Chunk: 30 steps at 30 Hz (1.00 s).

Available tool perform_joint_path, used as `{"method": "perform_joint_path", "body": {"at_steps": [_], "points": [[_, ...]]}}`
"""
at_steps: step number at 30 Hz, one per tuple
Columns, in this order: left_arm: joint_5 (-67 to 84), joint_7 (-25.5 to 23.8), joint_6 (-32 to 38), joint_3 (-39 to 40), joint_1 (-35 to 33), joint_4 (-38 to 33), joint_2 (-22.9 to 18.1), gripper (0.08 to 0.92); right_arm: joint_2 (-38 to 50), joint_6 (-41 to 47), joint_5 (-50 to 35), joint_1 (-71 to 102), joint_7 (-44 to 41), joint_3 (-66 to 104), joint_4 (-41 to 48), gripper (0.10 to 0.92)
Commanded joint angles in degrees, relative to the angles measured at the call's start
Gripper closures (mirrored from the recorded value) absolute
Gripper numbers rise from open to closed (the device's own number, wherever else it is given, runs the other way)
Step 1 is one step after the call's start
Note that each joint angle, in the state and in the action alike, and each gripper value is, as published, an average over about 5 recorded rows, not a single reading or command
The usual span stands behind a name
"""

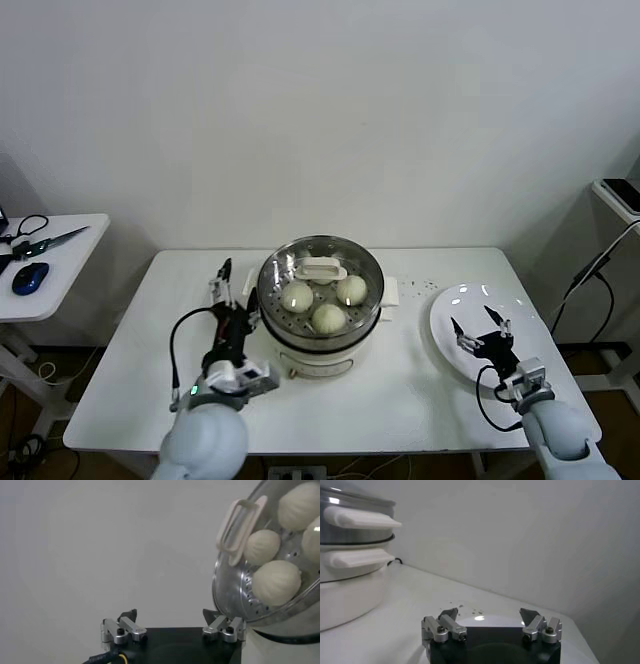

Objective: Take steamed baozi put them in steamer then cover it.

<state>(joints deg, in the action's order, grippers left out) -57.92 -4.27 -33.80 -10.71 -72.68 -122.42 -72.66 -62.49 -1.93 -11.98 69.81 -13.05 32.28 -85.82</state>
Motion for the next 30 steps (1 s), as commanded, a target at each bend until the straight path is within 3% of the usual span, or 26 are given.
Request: {"method": "perform_joint_path", "body": {"at_steps": [1, 7, 14, 30], "points": [[44.5, 9.9, 37.2, -28.2, -16.0, 0.7, -3.8, 0.177, -1.5, 0.7, -0.4, 1.7, 0.1, 0.3, -3.8, 0.203], [58.0, 10.1, 40.6, -34.5, -17.7, 7.1, -8.4, 0.177, -2.4, 0.7, -0.6, 3.0, 0.1, 0.7, -5.5, 0.203], [62.3, 10.4, 39.0, -34.6, -19.2, 14.5, -10.5, 0.177, -2.8, -0.7, -2.4, 5.0, 0.0, 2.1, -6.4, 0.203], [61.2, 9.4, 36.7, -30.9, -19.4, 10.5, -10.6, 0.177, -3.4, -3.6, -4.8, 7.2, -1.8, 3.8, -6.5, 0.203]]}}
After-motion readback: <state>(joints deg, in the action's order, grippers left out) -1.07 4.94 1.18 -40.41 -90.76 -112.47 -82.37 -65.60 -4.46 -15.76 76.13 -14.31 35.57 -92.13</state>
